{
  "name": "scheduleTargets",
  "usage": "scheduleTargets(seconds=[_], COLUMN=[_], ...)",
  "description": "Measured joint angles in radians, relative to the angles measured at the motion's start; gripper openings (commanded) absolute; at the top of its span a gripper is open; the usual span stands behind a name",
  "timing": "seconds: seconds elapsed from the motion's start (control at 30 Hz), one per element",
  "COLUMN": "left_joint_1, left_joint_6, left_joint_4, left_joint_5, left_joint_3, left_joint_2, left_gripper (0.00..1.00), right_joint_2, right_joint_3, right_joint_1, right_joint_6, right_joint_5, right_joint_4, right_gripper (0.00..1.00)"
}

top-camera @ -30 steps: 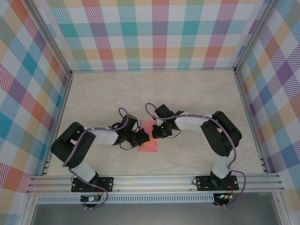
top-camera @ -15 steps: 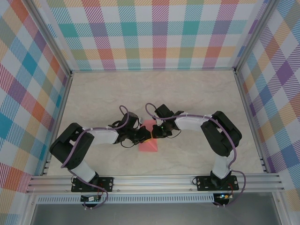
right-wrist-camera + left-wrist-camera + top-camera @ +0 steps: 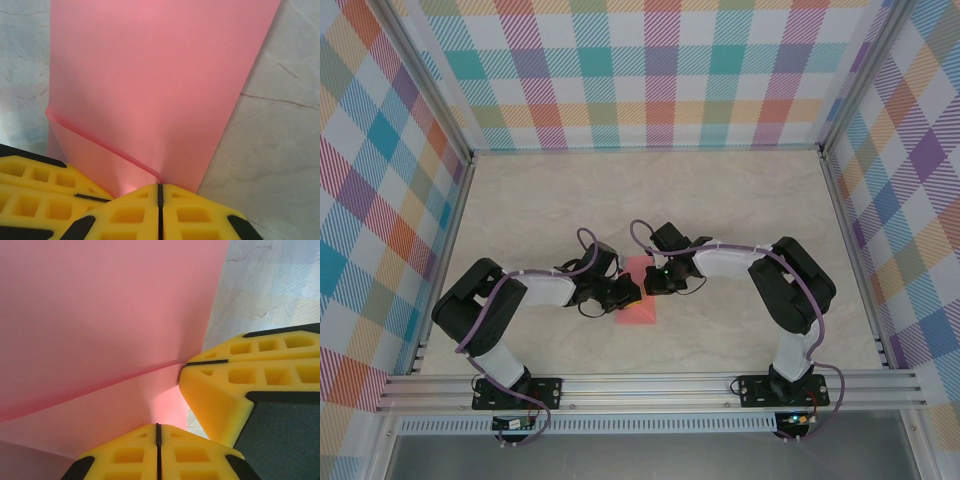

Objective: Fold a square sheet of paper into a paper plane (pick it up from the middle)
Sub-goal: Fold the triangle a second time at the center of the table.

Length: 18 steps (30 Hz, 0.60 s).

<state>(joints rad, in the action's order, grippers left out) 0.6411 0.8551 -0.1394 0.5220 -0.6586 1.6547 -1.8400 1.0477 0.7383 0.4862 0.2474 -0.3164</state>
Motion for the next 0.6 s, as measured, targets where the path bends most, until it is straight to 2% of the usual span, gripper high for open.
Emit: scheduleTargets(seconds=[0.6], left_joint_1=[0.0], left_joint_6=[-0.011], left_joint_4=[0.01], left_joint_5=[-0.011], left_joint_3=[0.0], left_joint_2=[0.006], left_gripper=[0.07], right_joint_2=[0.0], right_joint_3=[0.0], right_joint_1=[0.0], right_joint_6=[0.0], right_joint_5=[0.0], right_joint_4=[-0.003], right_gripper=[0.1])
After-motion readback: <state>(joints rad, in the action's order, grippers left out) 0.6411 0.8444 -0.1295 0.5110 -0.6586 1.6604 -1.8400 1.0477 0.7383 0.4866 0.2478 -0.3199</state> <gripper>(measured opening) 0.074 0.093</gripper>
